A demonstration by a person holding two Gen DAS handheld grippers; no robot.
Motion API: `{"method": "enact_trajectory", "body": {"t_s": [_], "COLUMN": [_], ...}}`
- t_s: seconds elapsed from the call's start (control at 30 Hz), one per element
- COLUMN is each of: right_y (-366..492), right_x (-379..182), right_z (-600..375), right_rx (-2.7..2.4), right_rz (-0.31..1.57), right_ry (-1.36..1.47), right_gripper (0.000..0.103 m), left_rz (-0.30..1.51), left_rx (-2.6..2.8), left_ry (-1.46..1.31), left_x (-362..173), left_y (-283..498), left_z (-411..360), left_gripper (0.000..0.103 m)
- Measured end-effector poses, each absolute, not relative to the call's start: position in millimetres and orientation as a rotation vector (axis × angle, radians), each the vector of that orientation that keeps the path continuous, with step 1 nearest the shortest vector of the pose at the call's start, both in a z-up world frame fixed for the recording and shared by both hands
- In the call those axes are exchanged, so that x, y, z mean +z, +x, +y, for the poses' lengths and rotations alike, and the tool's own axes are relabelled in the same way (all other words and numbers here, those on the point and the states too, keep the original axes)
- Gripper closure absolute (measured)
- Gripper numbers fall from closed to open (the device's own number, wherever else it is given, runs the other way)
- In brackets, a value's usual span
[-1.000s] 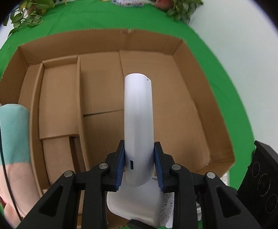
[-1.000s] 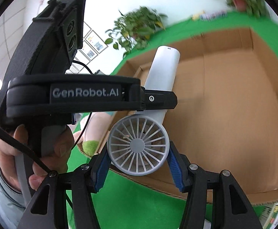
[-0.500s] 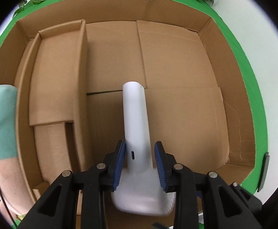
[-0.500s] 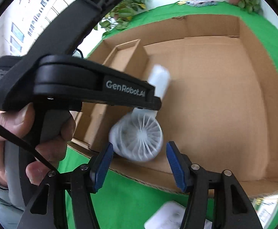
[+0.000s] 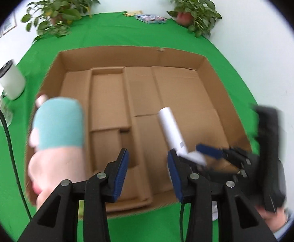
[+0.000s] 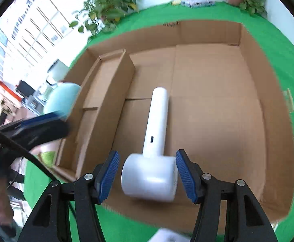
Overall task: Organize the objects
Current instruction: 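Lower the fan into the box beside the tray and open the right gripper, then reach the right gripper to the white phone stand and grasp it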
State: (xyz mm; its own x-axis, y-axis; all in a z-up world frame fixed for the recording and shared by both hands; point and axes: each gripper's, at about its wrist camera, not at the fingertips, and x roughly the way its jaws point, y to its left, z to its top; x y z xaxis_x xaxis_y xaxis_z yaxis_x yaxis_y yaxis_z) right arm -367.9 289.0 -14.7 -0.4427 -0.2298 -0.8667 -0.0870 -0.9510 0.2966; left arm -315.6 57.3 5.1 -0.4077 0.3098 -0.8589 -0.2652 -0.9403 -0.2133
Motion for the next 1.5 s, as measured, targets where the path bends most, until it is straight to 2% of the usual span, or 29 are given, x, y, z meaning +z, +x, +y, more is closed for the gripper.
{"method": "enact_trajectory", "body": {"t_s": [0.1,0.13,0.17,0.2,0.23,0.27,0.63,0.8,0.83,0.87,0.9,0.93,0.97,1.0,1.03,1.07,1.23,1.5], "right_y": [-381.8,-382.8,-384.3,-385.3,-385.8,-385.9,-398.2,-388.8,-381.3,-374.6,-364.1,-351.3,-334.2,-314.5,-298.0,-274.4,-206.9,-171.4], "right_x": [-30.9,-33.4,-35.2,-37.6,-38.7,-36.4,-46.5,-37.7,-27.3,-18.7,-6.6,5.0,17.1,27.4,33.7,38.8,32.5,3.0], "right_z": [281.5,281.3,279.4,276.6,273.4,268.0,238.0,238.0,234.9,232.8,228.7,223.4,217.5,211.6,209.0,205.0,206.3,232.9], "right_rx": [-2.546,-2.546,-2.555,-2.539,-2.523,-2.542,-2.498,-2.524,-2.564,-2.601,-2.657,-2.709,-2.756,-2.791,-2.815,-2.853,-2.943,-2.838], "right_rz": [-0.461,-0.487,-0.485,-0.515,-0.544,-0.544,-0.745,-0.709,-0.643,-0.579,-0.483,-0.389,-0.297,-0.214,-0.162,-0.105,-0.061,-0.163], "right_ry": [1.708,1.735,1.773,1.772,1.768,1.773,1.714,1.649,1.613,1.581,1.529,1.462,1.373,1.282,1.215,1.127,0.958,1.023], "right_gripper": [0.049,0.054,0.067,0.069,0.077,0.079,0.08,0.079,0.074,0.059,0.05,0.034,0.023,0.019,0.013,0.007,0.002,0.001], "left_rz": [-0.089,-0.1,-0.12,-0.13,-0.142,-0.149,-0.18,-0.155,-0.145,-0.131,-0.109,-0.09,-0.064,-0.044,-0.025,-0.005,0.049,-0.019], "left_rx": [2.422,2.435,2.443,2.445,2.449,2.451,2.469,2.534,2.556,2.579,2.606,2.632,2.677,2.715,2.755,2.787,2.821,2.807], "left_ry": [-1.453,-1.447,-1.443,-1.442,-1.438,-1.436,-1.415,-1.338,-1.306,-1.26,-1.209,-1.171,-1.116,-1.07,-1.019,-0.969,-0.908,-0.932], "left_x": [1.8,-1.6,-3.6,-4.6,-6.1,-7.7,-15.1,-12.5,-10.1,-6.6,-2.9,-0.7,2.7,5.2,7.2,8.7,3.3,-15.2], "left_y": [-307.7,-307.2,-303.1,-306.1,-303.4,-300.5,-287.2,-279.8,-276.3,-271.0,-264.5,-259.6,-251.8,-245.3,-237.9,-230.8,-213.9,-196.1], "left_z": [34.8,32.9,24.9,20.1,14.0,8.2,-12.4,-8.1,-6.3,-4.0,-1.5,0.3,2.8,4.8,6.8,9.4,23.3,29.6], "left_gripper": [0.064,0.064,0.064,0.064,0.064,0.064,0.064,0.064,0.064,0.064,0.062,0.051,0.044,0.03,0.024,0.023,0.023,0.023]}}
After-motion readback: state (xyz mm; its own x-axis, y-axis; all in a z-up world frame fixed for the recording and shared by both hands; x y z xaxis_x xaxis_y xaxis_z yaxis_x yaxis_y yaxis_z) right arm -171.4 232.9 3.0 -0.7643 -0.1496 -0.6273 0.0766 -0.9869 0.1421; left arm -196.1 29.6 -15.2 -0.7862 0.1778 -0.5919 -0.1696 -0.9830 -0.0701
